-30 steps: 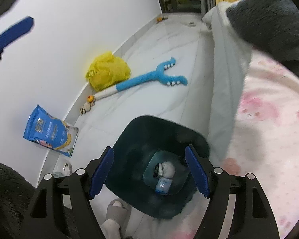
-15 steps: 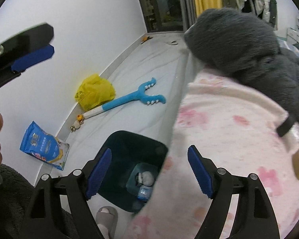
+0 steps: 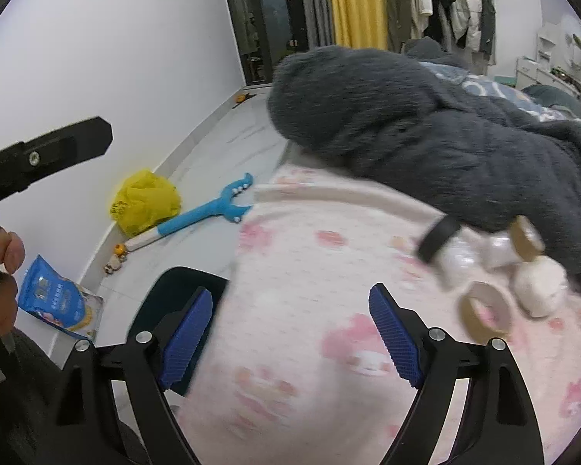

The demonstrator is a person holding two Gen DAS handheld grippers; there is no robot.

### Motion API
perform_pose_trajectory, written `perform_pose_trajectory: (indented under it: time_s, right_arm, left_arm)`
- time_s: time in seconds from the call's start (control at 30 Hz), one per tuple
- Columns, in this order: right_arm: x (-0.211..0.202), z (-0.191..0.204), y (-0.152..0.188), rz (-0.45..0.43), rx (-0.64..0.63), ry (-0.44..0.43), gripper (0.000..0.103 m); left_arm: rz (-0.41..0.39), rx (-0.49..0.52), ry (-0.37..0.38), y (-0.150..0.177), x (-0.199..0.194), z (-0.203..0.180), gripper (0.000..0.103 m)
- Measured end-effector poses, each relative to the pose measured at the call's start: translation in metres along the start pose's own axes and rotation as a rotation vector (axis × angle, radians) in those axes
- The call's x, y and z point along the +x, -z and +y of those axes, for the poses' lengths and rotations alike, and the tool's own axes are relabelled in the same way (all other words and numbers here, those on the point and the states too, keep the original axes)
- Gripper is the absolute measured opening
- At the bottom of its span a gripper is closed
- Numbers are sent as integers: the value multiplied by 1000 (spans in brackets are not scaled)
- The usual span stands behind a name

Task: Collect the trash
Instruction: 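Move both open tools back toward the remaining items on the bed, then grasp the brown tape ring with the right tool while the left tool grasps the black roll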

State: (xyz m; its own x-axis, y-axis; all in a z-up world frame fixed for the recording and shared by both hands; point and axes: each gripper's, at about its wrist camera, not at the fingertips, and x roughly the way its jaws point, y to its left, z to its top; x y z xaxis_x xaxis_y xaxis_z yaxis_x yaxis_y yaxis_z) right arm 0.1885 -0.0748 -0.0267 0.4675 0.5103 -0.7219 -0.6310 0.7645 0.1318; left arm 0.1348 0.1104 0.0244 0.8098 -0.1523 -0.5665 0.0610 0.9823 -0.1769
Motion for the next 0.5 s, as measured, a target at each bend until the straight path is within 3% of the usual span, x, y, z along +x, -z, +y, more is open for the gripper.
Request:
perform_pose_trajectory:
  time_s: [0.5]
  right_arm:
    - [-27,-92,27,10,2,118,85]
  left_arm:
    - [48,126,43,-2,56,-48,79]
